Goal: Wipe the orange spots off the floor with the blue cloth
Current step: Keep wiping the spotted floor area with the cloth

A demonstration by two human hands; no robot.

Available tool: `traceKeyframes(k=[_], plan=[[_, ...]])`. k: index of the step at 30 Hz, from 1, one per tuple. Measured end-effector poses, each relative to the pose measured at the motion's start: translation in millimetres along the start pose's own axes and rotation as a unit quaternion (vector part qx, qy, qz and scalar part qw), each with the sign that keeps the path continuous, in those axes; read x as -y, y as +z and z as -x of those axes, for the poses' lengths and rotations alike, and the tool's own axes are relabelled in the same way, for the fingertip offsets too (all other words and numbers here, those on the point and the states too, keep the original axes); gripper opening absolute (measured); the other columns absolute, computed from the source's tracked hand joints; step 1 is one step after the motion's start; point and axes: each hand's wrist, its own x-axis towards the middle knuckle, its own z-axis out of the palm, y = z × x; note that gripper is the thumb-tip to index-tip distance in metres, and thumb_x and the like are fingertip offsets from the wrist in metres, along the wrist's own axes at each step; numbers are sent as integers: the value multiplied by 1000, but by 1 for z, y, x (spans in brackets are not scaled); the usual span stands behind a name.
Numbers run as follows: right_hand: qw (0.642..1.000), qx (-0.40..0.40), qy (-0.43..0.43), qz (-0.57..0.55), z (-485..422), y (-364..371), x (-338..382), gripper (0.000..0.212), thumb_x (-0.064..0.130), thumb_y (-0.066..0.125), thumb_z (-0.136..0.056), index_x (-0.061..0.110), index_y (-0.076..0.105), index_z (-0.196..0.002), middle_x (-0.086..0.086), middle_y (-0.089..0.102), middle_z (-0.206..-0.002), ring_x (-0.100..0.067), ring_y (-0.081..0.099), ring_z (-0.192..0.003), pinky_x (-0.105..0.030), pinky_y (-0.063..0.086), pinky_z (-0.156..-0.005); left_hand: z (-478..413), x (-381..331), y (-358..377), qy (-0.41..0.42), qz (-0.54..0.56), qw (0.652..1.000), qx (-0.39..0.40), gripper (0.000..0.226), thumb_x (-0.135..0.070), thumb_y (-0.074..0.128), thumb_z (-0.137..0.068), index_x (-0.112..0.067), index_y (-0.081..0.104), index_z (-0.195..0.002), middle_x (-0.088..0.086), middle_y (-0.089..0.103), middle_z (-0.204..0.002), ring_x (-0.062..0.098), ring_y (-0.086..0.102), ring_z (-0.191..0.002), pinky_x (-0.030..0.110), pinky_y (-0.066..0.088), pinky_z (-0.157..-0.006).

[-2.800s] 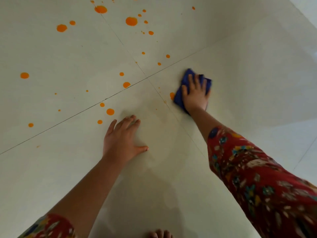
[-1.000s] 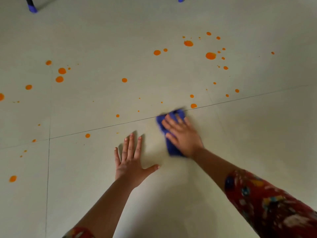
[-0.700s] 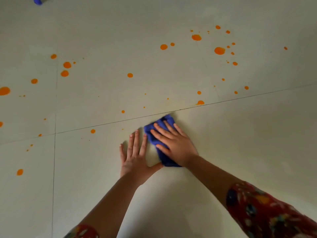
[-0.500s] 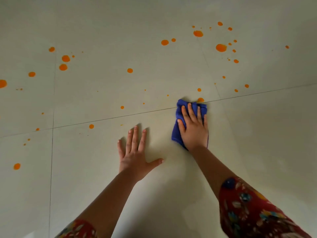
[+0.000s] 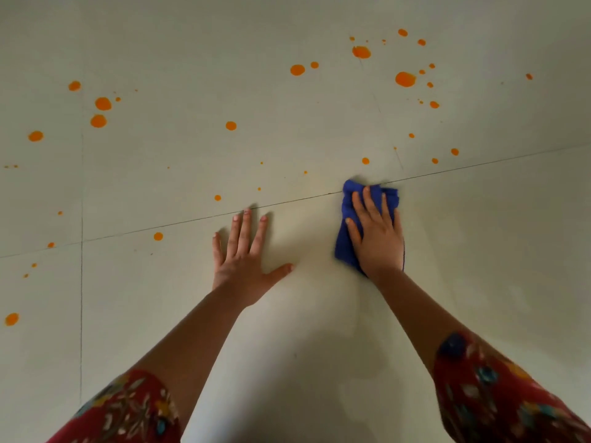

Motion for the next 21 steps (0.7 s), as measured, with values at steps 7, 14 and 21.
traceKeyframes(k=[7,14,21], plan=[[993,-14,116,14,-64,-7,-23,60,50,17,-100,24,19,-154,0,16,-162,-25,12,-149,-44,9,-120,1,-1,1,7,4,1000,-14,103,-86,24,-73,-32,-23,-147,-3,-32,-154,16,-28,-143,49,-11,-114],[987,-3,-162,13,-28,8,62,55,48,28,-99,25,40,-147,3,37,-154,-23,33,-143,-45,28,-115,6,10,-6,21,23,999,-12,97,-84,19,-75,-34,-18,-149,-6,-29,-156,14,-29,-142,51,-9,-117],[1000,-20,3,5,-76,4,64,60,51,19,-97,27,29,-151,3,26,-159,-24,19,-148,-44,12,-120,37,54,-15,-68,38,996,-40,91,-79,22,-80,-36,-20,-148,-12,-30,-154,11,-29,-141,49,-12,-116]])
